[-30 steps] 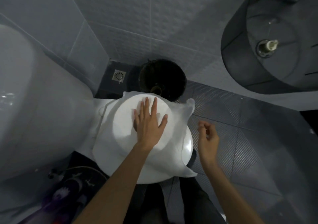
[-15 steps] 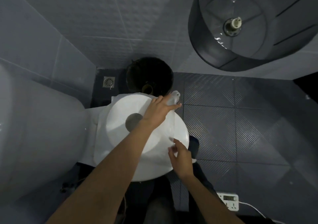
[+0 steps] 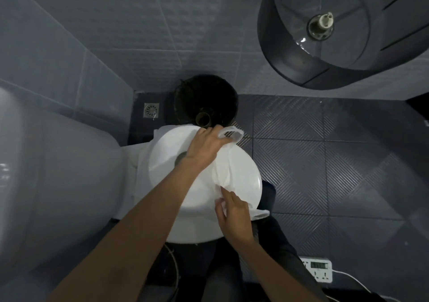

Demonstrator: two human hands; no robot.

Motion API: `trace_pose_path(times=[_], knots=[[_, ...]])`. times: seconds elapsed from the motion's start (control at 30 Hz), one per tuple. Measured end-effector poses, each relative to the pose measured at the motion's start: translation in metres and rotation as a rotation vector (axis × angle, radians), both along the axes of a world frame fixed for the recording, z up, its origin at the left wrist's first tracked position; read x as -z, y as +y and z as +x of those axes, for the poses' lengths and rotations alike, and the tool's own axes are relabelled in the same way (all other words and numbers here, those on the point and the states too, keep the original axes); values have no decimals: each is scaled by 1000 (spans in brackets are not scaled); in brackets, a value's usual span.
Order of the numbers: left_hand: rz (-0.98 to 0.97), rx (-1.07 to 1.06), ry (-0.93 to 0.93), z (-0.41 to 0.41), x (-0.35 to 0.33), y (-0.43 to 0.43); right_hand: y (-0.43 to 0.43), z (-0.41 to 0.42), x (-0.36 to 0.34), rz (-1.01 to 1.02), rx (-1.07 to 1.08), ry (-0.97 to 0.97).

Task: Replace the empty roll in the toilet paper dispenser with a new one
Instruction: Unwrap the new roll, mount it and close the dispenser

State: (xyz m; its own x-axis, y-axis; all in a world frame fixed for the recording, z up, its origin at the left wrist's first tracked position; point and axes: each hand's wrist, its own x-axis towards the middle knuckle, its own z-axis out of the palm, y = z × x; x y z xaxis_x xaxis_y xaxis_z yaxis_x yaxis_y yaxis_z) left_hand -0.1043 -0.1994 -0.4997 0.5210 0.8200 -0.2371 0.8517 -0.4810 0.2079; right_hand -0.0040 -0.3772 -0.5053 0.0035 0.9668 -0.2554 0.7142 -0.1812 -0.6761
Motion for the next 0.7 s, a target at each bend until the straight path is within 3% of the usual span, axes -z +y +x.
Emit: trace_pose_path(times=[0.17,0.37,0.7], knots=[[-92,27,299,-49,-4,1,-21,-6,3,-25,-58,-110],[-35,78,364,-74,5,-5,-38,-22,14,46,-190,-280],[95,1,317,-95,20,-4,-31,-43,14,31,-355,-76]])
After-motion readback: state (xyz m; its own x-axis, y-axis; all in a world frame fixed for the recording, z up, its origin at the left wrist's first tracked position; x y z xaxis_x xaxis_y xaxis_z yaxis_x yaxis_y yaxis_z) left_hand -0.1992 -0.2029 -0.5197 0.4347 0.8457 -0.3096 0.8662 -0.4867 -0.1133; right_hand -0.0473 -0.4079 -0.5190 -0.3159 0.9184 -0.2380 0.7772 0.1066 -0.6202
